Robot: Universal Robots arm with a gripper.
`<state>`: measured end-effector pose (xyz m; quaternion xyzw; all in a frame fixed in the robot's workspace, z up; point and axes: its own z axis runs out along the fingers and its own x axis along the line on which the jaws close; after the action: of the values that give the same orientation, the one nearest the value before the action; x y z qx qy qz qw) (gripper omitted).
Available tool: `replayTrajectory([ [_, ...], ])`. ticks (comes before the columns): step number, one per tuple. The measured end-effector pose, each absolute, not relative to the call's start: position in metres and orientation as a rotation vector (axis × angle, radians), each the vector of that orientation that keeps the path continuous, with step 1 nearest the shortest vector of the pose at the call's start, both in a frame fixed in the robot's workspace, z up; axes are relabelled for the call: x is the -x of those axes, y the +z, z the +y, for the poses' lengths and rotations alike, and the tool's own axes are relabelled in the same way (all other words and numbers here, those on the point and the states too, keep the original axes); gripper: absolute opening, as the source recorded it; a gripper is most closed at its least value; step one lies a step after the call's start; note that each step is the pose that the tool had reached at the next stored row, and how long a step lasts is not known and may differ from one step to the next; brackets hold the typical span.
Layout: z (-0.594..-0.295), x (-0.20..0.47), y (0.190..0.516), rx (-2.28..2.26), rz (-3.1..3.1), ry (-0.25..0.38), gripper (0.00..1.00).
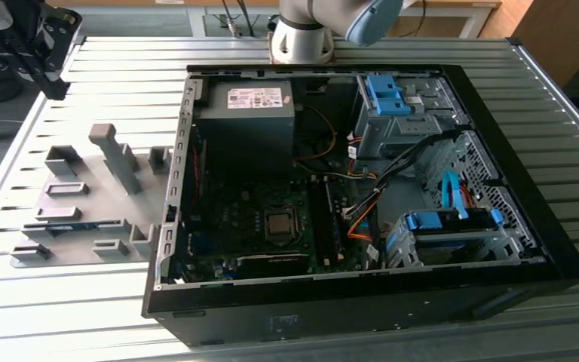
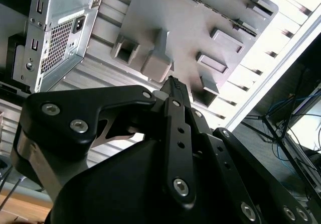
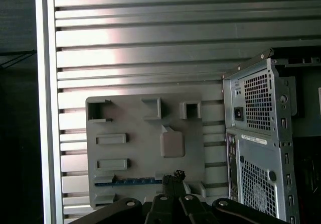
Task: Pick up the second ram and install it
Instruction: 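Reach for the second ram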
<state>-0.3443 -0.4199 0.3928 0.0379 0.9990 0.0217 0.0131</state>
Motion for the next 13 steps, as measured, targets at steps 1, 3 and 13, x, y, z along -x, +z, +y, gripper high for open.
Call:
replayTrajectory([
  [1,-0.420,0.344,0.393,-0.118,3.113,0.068,0.10],
  [3,-0.420,0.344,0.393,-0.118,3.113,0.068,0.10],
  [13,-0.431,0.351,0.393,-0.118,3.112,0.068,0.10],
])
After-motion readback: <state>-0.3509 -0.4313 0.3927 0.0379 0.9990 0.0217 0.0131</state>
